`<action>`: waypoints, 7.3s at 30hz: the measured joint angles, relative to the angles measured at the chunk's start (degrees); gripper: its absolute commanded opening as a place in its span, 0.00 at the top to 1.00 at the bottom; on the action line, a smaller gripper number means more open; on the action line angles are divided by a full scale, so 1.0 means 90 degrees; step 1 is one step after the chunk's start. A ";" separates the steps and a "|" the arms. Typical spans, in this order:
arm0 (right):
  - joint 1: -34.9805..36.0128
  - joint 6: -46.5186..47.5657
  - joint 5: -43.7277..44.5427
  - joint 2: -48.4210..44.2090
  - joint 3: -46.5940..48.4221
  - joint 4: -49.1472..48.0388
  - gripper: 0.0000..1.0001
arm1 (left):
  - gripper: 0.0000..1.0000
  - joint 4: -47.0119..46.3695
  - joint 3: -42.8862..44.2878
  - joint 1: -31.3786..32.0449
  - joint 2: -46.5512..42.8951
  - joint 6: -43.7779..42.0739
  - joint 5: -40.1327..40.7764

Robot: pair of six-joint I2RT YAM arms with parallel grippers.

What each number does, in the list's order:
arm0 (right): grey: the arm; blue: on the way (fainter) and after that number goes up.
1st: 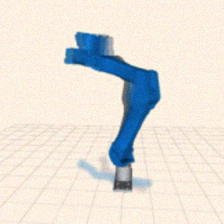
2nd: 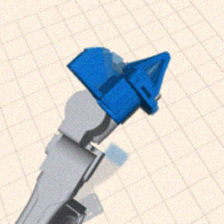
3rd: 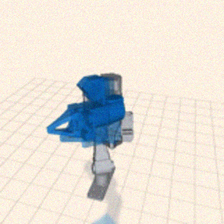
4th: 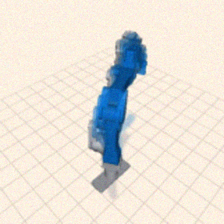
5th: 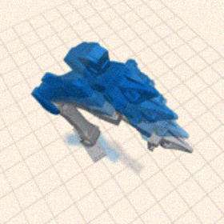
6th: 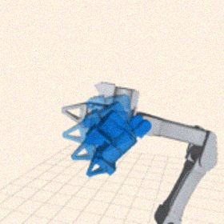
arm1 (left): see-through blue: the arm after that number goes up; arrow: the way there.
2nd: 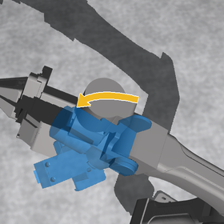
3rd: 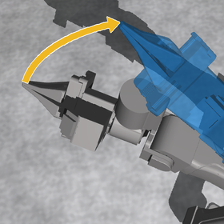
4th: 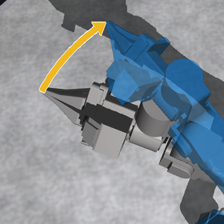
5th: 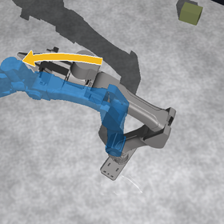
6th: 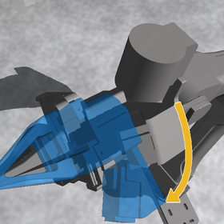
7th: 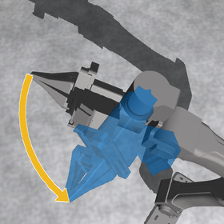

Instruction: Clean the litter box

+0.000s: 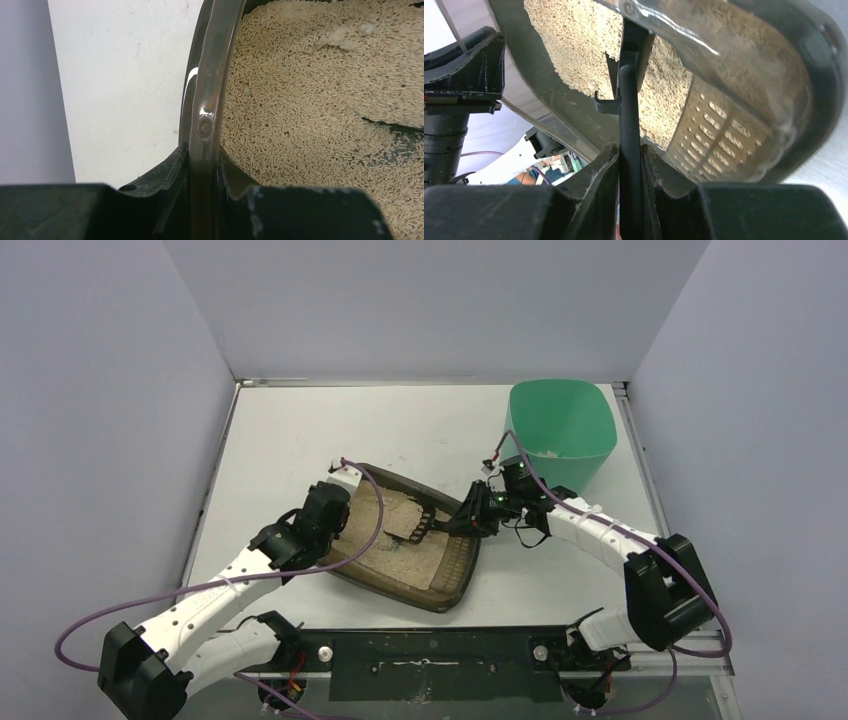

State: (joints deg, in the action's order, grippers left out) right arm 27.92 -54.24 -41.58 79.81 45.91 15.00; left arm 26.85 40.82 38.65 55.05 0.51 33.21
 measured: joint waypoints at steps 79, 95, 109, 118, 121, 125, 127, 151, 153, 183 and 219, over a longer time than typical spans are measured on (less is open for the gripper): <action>0.0372 -0.2725 -0.1047 0.1076 -0.3019 -0.9510 1.00 | 1.00 -0.0442 -0.0131 -0.0770 -0.0491 0.0209 -0.0532; 0.0240 -0.2727 -0.0971 0.0359 -0.3143 -0.9299 1.00 | 1.00 -0.0459 -0.0189 -0.0809 -0.0384 0.0226 -0.1069; 0.0197 -0.2708 -0.1030 -0.0073 -0.3228 -0.8816 1.00 | 1.00 -0.0459 -0.0189 -0.0816 -0.0372 0.0226 -0.1175; 0.0056 -0.2603 -0.1166 -0.0386 -0.3286 -0.8208 1.00 | 1.00 -0.0461 -0.0189 -0.0816 -0.0313 0.0231 -0.1324; 0.0075 -0.2569 -0.1188 -0.0444 -0.3281 -0.8155 1.00 | 1.00 -0.0459 -0.0189 -0.0816 -0.0277 0.0233 -0.1370; 0.0068 -0.2528 -0.1205 -0.0568 -0.3296 -0.7895 1.00 | 1.00 -0.0459 -0.0189 -0.0816 -0.0204 0.0236 -0.1413; 0.0087 -0.2453 -0.1229 -0.0573 -0.3232 -0.7779 1.00 | 1.00 -0.0459 -0.0189 -0.0816 -0.0151 0.0262 -0.1426; -0.0131 -0.2919 -0.1586 -0.0058 -0.3378 -0.8332 1.00 | 1.00 -0.0461 -0.0189 -0.0821 0.0124 0.0423 -0.1445; -0.0160 -0.2856 -0.1605 -0.0070 -0.3368 -0.8296 1.00 | 1.00 -0.0461 -0.0189 -0.0821 0.0131 0.0425 -0.1445; -0.0619 -0.0789 -0.1549 -0.2339 -0.2161 -0.4226 1.00 | 0.57 -0.1124 0.0299 -0.0850 0.0529 0.1044 -0.1727; -0.2739 0.0588 0.0267 -0.3198 0.1569 0.0080 1.00 | 0.18 -0.1197 0.0333 -0.0459 -0.0041 0.1081 -0.1498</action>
State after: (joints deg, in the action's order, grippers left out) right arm 3.27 -48.95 -39.18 51.03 60.03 15.73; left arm 16.08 43.81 34.52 54.68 10.24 19.73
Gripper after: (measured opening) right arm 0.177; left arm 0.804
